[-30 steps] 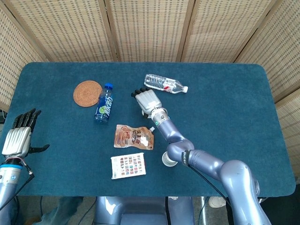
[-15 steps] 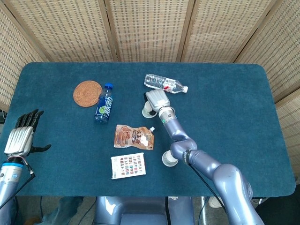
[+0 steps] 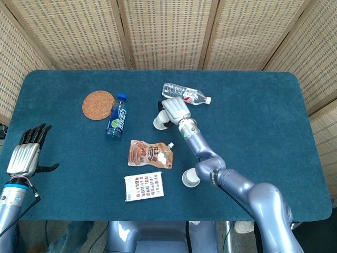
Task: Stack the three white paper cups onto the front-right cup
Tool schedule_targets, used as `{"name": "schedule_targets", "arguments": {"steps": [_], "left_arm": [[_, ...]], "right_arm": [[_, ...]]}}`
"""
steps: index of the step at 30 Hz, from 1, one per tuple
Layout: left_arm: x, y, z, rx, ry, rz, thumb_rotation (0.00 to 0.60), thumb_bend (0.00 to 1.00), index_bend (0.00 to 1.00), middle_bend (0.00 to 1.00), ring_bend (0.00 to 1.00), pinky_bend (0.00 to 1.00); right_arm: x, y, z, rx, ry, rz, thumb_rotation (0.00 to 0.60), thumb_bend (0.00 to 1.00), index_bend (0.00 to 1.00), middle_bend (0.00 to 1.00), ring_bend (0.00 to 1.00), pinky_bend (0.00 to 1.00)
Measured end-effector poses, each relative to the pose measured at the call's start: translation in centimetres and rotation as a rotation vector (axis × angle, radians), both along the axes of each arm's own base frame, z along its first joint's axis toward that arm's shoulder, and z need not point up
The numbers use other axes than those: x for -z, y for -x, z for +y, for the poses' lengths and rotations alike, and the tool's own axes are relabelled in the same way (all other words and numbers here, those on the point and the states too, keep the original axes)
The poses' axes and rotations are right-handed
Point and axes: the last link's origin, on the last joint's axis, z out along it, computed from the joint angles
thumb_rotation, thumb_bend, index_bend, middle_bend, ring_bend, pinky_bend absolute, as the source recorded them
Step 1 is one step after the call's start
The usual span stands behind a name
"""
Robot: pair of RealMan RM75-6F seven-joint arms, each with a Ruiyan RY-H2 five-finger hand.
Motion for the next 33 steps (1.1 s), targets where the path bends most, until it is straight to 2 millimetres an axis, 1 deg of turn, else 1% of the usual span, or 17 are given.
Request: {"name": "schedule_targets", "arguments": {"steps": [2,5,8,10,14,16,18,19,21,24,28,33], "left_arm": [[0.0,-0.2,-0.1,0.01,0.001,0.001,0.6,0.0,0.0,0.0,0.0,0.0],[0.0,-0.4,-0.3,0.023,-0.001,0.002,0.6,0.0,0.0,0.0,0.0,0.0],[-0.1,-0.5,-0.5,0.032,-0.007,0.0,0.6,0.0,0.0,0.0,0.0,0.0],[-0.2,-0.5,-0.6,0.035,-0.008,-0.002,0.6,0.0,0.0,0.0,0.0,0.0],[-0.2,-0.4,-0.4,0.039,-0.006,0.002,0.6,0.0,0.0,0.0,0.0,0.0],[-0.2,-0.3,-0.3,0.039,-0.007,0.004,0.6,0.0,0.0,0.0,0.0,0.0],[-0.1,-0.3,-0.3,0.039,-0.006,0.007,0.6,0.0,0.0,0.0,0.0,0.0],[-0.1,-0.3,-0.3,0.039,-0.006,0.008,0.6,0.0,0.0,0.0,0.0,0.0],[0.0,-0.3,-0.3,0.04,-0.005,0.014,0.6,0.0,0.0,0.0,0.0,0.0],[0.2,-0.4,-0.3,0.043,-0.002,0.023,0.6,0.0,0.0,0.0,0.0,0.0],[0.3,-0.6,-0.2,0.062,-0.004,0.053,0.6,0.0,0.0,0.0,0.0,0.0],[0.4,-1.0,0.1,0.097,-0.023,0.084,0.6,0.0,0.0,0.0,0.0,0.0]], "right_arm": [[-1.0,-0.4,0.6,-0.033,-0.002,-0.016,0.6,0.45,0.55,0.54,0.52,0.61],[-3.0,-1.1,2.4,-0.087,-0.024,-0.043,0.6,0.46,0.55,0.54,0.52,0.61],[-5.5,-1.3,5.0,-0.131,-0.048,-0.059,0.6,0.47,0.55,0.54,0.52,0.62],[-7.5,-1.0,6.9,-0.149,-0.058,-0.061,0.6,0.48,0.55,0.54,0.52,0.62],[-11.7,0.8,10.5,-0.142,-0.054,-0.04,0.6,0.5,0.55,0.54,0.52,0.62],[-13.8,2.5,12.1,-0.117,-0.036,-0.013,0.6,0.51,0.55,0.54,0.52,0.62],[-15.5,4.3,13.6,-0.082,-0.018,0.016,0.6,0.51,0.55,0.54,0.52,0.62],[-15.9,5.1,14.2,-0.069,-0.013,0.026,0.6,0.51,0.55,0.54,0.52,0.62],[-16.7,6.3,15.4,-0.053,-0.006,0.044,0.6,0.51,0.55,0.54,0.52,0.62],[-16.8,7.5,16.9,-0.048,-0.025,0.076,0.6,0.51,0.55,0.54,0.52,0.62],[-16.3,8.9,18.4,-0.05,-0.06,0.117,0.6,0.53,0.55,0.54,0.52,0.62],[-15.4,9.9,19.3,-0.05,-0.088,0.129,0.6,0.53,0.55,0.54,0.52,0.62]]}}
